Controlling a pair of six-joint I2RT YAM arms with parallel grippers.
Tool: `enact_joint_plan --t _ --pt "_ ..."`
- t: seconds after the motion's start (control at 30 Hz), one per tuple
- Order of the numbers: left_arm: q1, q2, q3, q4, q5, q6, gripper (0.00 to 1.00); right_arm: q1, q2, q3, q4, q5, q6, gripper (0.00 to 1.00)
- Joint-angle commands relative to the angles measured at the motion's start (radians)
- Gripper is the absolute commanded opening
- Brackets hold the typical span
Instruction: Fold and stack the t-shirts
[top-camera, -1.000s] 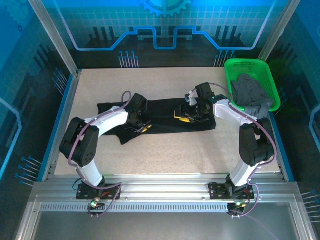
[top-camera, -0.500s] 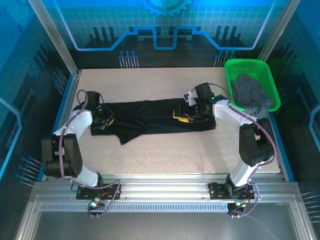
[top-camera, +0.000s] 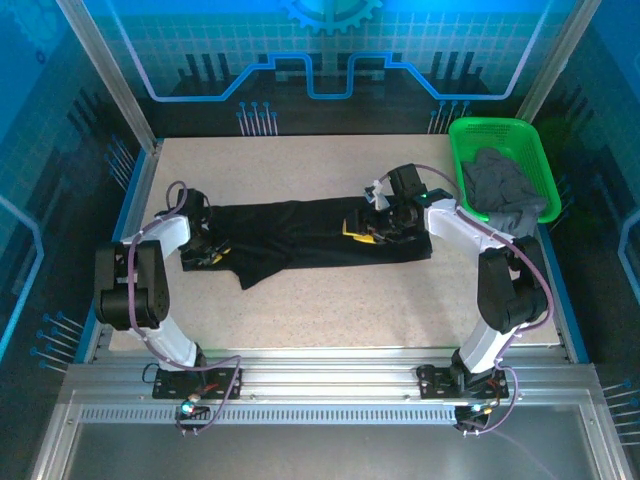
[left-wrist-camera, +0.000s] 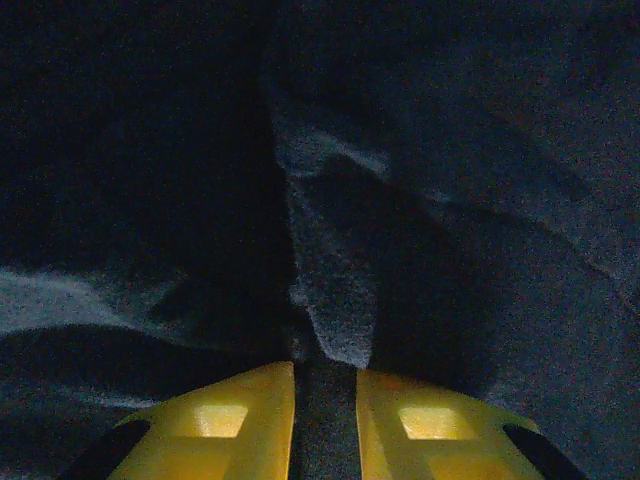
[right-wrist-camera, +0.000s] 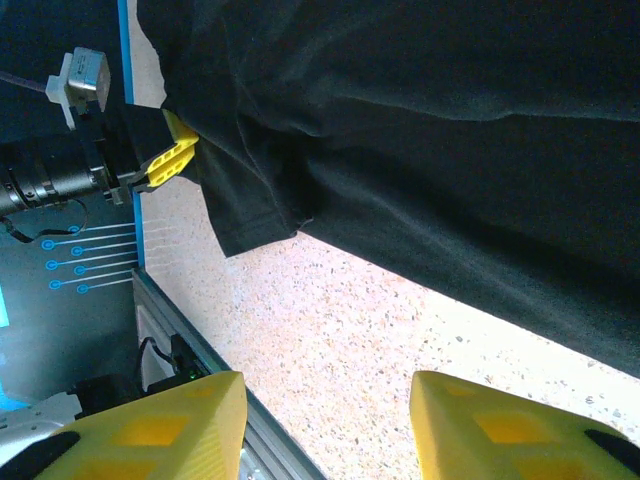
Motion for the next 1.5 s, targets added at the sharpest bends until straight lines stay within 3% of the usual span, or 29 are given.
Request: enact_joint_plan --t 0.0,0.2,0.77,1.17,1.47 --pt "0.008 0.012 0.021 0.021 -0.017 0.033 0.28 0.008 0.012 0.035 -0.003 -0.032 -0.001 0.48" --pt "0.008 0.015 0.021 0.023 -0.019 0.042 0.31 0.008 0.025 0.046 -0.008 -0.032 -0.001 0.48" --pt "-0.001 -0.086 -0.014 0.032 0.054 0.0 0.0 0.008 0.041 0.057 -0.014 -0.022 -0.003 0.48" --pt "-0.035 -0.21 -0.032 -0.042 0.076 -0.13 0.0 0.009 0.052 0.063 -0.01 -0.026 -0.003 0.48" --pt "-0.017 -0.211 0.075 -0.17 0.033 -0.162 0.0 0.009 0.038 0.057 -0.006 -0.018 -0.001 0.48"
